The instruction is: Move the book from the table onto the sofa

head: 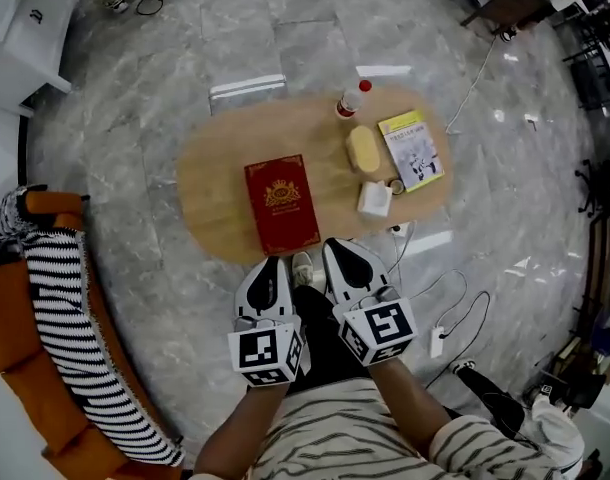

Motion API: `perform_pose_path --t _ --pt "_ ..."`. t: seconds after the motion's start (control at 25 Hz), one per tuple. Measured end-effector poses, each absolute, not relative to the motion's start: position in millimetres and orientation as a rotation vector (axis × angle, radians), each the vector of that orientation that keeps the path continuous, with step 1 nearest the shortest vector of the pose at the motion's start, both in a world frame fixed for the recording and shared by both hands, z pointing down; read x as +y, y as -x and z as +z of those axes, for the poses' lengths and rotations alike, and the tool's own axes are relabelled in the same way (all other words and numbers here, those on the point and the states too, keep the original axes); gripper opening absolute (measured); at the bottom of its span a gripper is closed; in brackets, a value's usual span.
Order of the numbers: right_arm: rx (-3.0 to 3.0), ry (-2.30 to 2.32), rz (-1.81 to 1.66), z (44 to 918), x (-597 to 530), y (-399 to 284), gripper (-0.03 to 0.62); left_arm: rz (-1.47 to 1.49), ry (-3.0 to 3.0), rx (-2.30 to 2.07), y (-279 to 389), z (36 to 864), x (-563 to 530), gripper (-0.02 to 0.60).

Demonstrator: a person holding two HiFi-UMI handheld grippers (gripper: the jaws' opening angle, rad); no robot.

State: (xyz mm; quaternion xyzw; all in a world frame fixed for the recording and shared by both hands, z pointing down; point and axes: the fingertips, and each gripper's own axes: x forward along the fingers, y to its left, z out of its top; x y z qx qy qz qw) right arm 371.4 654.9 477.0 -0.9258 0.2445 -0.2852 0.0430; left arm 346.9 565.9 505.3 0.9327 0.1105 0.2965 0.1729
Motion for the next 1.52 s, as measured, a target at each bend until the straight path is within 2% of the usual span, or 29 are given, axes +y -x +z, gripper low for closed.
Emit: perform_pose_path --t 0.44,0.56,0.68,1.0,1.28,1.52 --pt "0.682 2.723 -1.067 588 668 -403 0.016 1.036 -2.535 0.245 -372 613 567 0.02" --pt "0.667 2.685 -1.124 613 671 -407 0.058 1.08 -2.513 0.242 -374 636 569 0.023" --pt "0.671 2.659 -1.174 635 672 -408 0.068 1.133 -2.486 0.228 -373 662 570 0.072" --pt "0.647 2.588 -1.312 693 679 -408 0.117 1.22 -2.421 0.171 -380 714 562 0.119" --pt "0.644 2.506 -1.434 741 684 -405 0.193 1.311 -2.373 0.159 -377 757 554 0.185" --pt "0.658 2.443 -1.494 772 683 -404 0.245 1.384 -2.34 0.188 -370 792 553 0.215"
